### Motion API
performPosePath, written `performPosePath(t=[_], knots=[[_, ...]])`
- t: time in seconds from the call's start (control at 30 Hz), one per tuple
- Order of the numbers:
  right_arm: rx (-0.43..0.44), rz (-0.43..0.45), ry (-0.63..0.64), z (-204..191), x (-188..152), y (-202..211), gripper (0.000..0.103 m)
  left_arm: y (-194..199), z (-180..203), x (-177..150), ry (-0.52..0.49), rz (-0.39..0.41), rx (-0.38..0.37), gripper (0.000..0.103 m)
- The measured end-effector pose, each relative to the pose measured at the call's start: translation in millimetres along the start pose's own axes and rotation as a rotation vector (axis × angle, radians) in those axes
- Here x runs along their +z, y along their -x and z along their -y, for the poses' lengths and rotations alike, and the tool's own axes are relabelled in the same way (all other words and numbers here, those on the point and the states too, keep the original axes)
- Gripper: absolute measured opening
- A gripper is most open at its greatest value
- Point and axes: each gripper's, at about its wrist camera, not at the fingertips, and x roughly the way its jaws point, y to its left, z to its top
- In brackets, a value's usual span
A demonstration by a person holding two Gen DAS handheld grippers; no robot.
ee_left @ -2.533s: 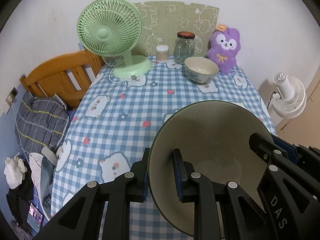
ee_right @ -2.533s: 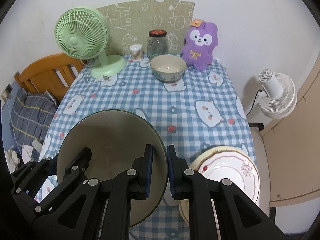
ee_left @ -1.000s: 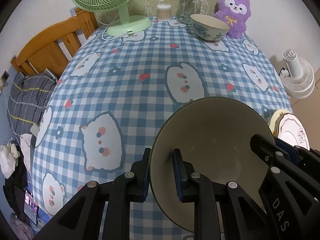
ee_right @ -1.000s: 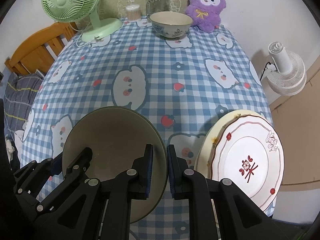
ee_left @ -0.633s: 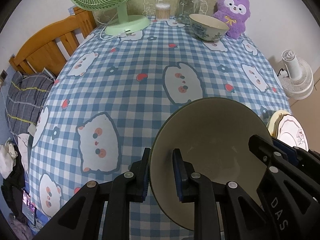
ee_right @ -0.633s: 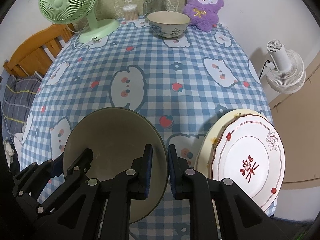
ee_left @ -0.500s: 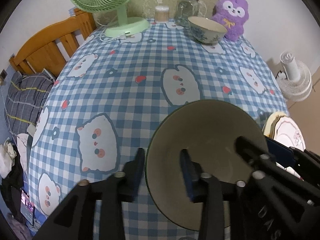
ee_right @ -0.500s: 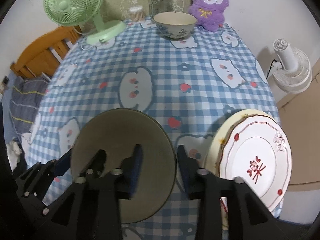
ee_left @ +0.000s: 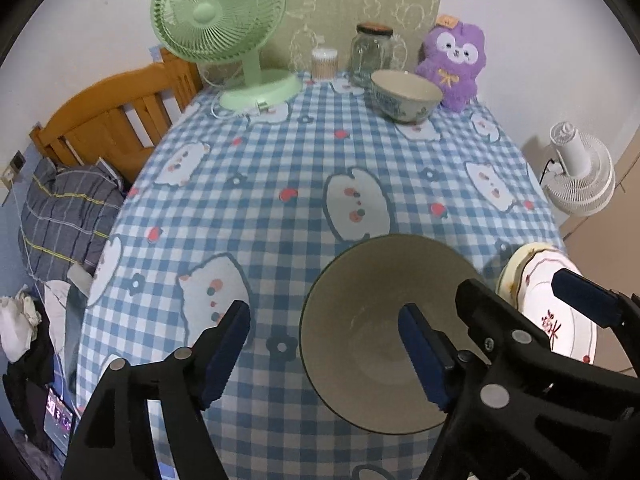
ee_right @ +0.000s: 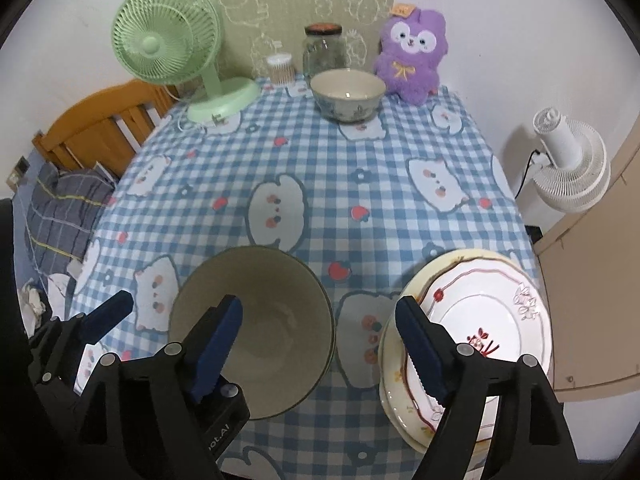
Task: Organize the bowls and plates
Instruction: 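Pull both tools back and move them toward the bowl by the plush toy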
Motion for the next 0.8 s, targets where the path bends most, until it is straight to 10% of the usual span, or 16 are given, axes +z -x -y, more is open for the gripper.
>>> performPosePath(t=[0.8], knots=[[-0.04,0.171,-0.029,-6.7,51.9,85.9,0.091,78.7,-7.2,57.3,-0.032,0.167,-0.046,0.097]])
